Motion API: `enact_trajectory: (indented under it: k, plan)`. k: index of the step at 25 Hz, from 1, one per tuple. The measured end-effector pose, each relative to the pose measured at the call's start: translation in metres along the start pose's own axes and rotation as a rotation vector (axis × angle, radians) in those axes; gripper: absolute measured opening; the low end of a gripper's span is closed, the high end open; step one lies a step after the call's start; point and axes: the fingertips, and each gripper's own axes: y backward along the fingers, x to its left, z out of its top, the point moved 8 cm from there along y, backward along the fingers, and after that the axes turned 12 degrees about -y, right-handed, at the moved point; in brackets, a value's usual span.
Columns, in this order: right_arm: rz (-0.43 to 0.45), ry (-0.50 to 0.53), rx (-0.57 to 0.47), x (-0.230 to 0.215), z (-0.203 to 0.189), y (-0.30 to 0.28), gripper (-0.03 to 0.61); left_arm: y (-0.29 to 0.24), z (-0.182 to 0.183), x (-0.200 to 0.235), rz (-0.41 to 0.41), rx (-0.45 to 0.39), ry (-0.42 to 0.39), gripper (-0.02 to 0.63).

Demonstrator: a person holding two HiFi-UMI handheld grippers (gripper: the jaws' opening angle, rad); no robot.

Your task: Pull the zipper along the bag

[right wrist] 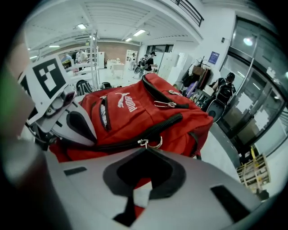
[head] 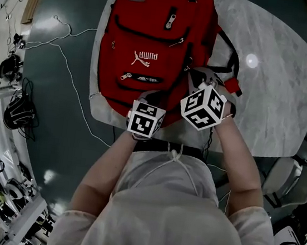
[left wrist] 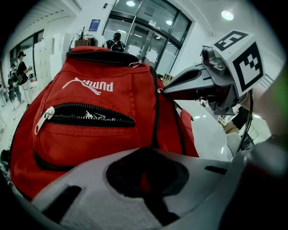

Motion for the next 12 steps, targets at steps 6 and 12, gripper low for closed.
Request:
enact_trajectory:
  k: [6,12]
  plan:
    - [-0.037,0.033,-0.016,-0.011,0.01,0.001,0.026,-0.001,-0.001,0.001,0.001,-0.002,-0.001,0.02]
    - [-0.067,0.018,-0.049,-0.029,0.022,0.004,0.026,-0.001,-0.002,0.001,0.005,-0.005,-0.001,0.02]
